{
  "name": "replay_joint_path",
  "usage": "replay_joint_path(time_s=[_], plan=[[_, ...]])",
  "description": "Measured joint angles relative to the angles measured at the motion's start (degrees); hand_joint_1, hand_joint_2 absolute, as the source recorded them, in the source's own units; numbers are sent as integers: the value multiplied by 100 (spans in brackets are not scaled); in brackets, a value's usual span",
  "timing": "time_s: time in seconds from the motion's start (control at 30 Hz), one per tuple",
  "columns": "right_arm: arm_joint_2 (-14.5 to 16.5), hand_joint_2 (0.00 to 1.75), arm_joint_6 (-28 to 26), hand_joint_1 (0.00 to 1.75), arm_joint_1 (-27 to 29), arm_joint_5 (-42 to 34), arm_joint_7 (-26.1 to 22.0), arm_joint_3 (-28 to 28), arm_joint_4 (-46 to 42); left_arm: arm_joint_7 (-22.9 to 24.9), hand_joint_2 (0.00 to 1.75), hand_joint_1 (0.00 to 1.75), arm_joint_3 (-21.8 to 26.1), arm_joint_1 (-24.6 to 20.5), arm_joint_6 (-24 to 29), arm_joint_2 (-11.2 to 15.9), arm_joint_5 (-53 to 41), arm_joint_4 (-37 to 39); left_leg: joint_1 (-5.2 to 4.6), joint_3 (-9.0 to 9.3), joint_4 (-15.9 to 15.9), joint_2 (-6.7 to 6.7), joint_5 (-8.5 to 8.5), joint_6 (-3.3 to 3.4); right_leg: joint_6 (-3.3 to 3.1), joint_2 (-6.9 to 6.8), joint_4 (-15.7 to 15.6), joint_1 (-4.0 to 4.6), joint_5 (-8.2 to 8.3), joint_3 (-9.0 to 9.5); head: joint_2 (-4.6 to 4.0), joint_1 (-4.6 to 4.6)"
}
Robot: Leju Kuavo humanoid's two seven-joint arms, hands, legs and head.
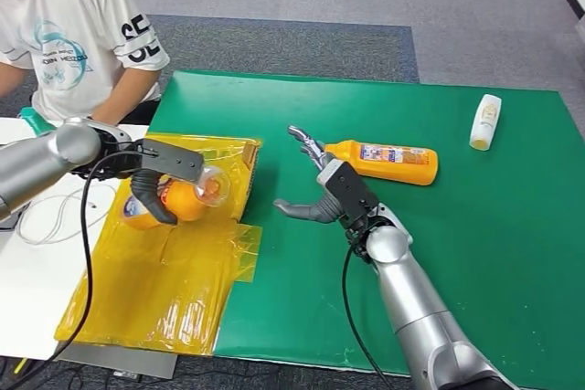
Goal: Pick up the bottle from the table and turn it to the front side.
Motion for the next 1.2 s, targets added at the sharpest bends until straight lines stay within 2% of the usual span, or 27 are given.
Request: replay_joint_path(time_s=[0.23,0.3,0.43,0.47,1.2], plan=[[0,175,-7,0,11,82,0,2,0,-341,175,175,-41,234,387,-144,-230,164,0,-1,0,0,0,0,0,0,0,0,0,-3,-1,1],[0,175,-9,0,11,88,0,3,0,-388,175,167,-41,290,423,-159,-223,185,0,-2,0,0,0,0,0,0,0,0,0,-3,-1,0],[0,175,-7,0,11,101,0,7,0,-417,175,5,-38,358,430,-170,-128,210,0,-4,0,0,0,0,0,0,0,0,0,-4,-1,1],[0,175,-7,0,11,105,0,8,0,-417,175,0,-36,367,428,-170,-94,215,0,-4,0,0,0,0,0,0,0,0,0,-3,-1,1],[0,175,-24,0,38,82,11,47,-7,-538,175,0,288,613,682,-116,93,293,0,-3,0,0,3,-2,-2,0,0,0,2,-2,-1,1]])
